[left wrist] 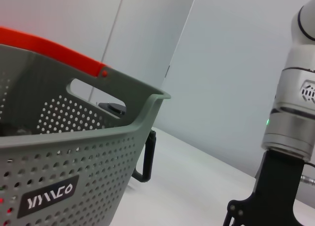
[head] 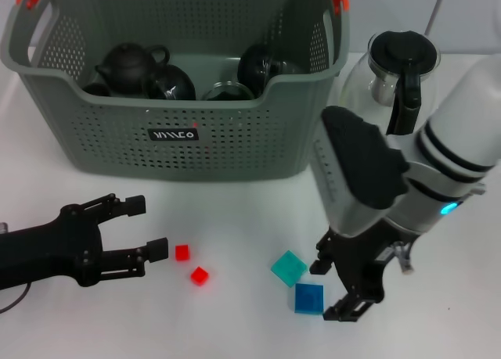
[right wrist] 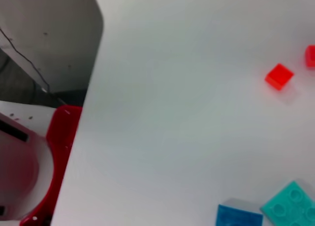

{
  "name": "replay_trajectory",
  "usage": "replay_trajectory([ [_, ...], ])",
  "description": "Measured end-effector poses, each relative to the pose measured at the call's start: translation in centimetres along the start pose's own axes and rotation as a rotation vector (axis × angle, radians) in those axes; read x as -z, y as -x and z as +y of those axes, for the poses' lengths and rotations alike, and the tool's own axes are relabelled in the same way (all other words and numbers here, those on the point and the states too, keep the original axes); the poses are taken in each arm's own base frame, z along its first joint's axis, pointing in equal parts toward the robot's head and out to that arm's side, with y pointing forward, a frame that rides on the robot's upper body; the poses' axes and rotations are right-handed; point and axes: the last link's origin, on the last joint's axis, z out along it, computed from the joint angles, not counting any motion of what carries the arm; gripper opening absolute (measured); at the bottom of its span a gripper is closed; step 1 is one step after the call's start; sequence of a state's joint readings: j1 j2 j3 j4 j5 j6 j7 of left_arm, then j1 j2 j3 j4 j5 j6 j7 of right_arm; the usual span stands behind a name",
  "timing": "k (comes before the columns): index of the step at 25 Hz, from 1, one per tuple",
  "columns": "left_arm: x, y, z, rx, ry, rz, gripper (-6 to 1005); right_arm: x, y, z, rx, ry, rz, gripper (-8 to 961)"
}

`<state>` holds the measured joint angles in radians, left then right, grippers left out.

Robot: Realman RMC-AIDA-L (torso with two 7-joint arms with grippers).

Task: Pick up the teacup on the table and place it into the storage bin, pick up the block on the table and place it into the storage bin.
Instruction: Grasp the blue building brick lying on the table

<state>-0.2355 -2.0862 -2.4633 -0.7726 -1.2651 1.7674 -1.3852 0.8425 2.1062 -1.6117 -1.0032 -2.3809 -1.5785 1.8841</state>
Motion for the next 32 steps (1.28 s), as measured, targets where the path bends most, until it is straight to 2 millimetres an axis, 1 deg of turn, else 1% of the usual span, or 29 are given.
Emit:
replay_trajectory([
  [9,-0.1,0.4,-0.2,0.013,-0.017,0.0,937,-0.4,1.3,-0.1,-0.092,-0.012,0.038,683],
  [16,-0.1,0.4,-0.2,0.014,-0.021,0.0,937,-1.1,1.2,0.1,-0.158,-0.017,0.058,683],
  [26,-0.2,0.7,-0.5,0.032,-0.037,-0.001,936,-2.3,1.3,0.2,-0.124,-0.038,0.09,683],
  [32,-0.2,0.8,-0.5,0.035,-0.04,-0.001,936,-2.5,1.4,0.2,-0.112,-0.048,0.094,684],
])
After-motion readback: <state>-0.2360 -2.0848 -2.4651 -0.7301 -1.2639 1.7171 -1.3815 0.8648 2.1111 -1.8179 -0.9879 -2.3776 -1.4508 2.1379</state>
